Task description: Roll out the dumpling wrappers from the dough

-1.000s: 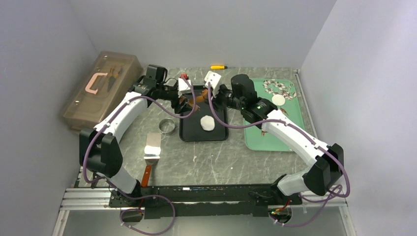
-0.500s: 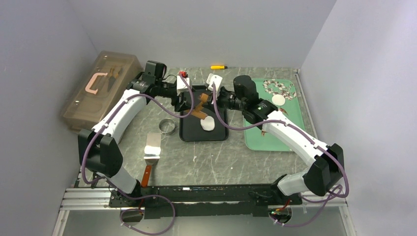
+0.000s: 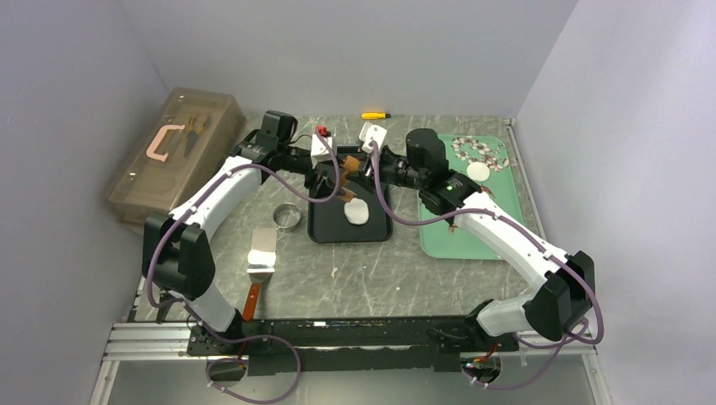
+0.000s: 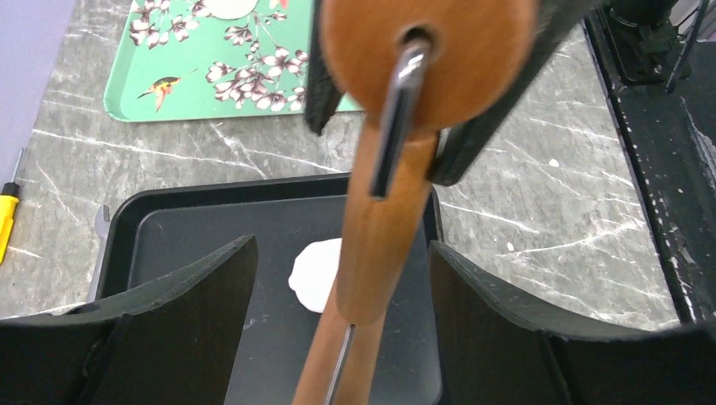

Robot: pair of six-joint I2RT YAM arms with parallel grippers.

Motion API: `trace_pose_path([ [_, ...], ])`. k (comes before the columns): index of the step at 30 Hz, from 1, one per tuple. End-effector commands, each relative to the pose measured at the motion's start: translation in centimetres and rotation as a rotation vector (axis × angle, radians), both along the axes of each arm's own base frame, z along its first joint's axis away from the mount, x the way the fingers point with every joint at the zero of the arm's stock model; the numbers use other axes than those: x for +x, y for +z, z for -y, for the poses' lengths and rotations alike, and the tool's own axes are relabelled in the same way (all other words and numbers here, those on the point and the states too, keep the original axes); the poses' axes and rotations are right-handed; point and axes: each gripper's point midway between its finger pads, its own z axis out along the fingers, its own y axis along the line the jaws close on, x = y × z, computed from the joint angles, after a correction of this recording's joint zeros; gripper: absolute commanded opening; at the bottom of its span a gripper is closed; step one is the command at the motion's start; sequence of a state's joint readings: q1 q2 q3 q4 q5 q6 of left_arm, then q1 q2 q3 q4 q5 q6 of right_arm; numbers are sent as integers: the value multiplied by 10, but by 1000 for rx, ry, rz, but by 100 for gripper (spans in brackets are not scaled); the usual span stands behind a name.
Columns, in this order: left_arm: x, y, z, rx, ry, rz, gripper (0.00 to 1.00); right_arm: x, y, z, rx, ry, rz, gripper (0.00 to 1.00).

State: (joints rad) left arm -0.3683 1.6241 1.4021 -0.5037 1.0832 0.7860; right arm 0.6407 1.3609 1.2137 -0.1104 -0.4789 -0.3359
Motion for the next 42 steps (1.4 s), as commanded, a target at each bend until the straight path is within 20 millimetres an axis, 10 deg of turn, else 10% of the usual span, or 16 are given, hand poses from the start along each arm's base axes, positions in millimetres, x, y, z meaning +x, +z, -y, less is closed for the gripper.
trace_pose_path([
  [1,8,12,10,-61,-18,-6,76,-8,52,-2,119,38,110,0],
  [8,3,4,9,-47,-48,-12,35,-10,65,-7,160,60,117,0],
  [11,-4,10,8,-57,-69,-25,0,-7,60,-7,155,46,94,0],
  [14,-8,15,5,-47,-59,-19,0,-2,56,-4,179,15,0,0],
  [24,-5,16,-2,3,-9,3,0,7,40,7,105,-8,-371,95],
  [31,-11,21,1,-15,-30,-45,0,8,35,14,49,-15,-297,95],
  [42,-14,26,3,-41,-38,-92,0,14,7,-14,6,17,-350,69],
])
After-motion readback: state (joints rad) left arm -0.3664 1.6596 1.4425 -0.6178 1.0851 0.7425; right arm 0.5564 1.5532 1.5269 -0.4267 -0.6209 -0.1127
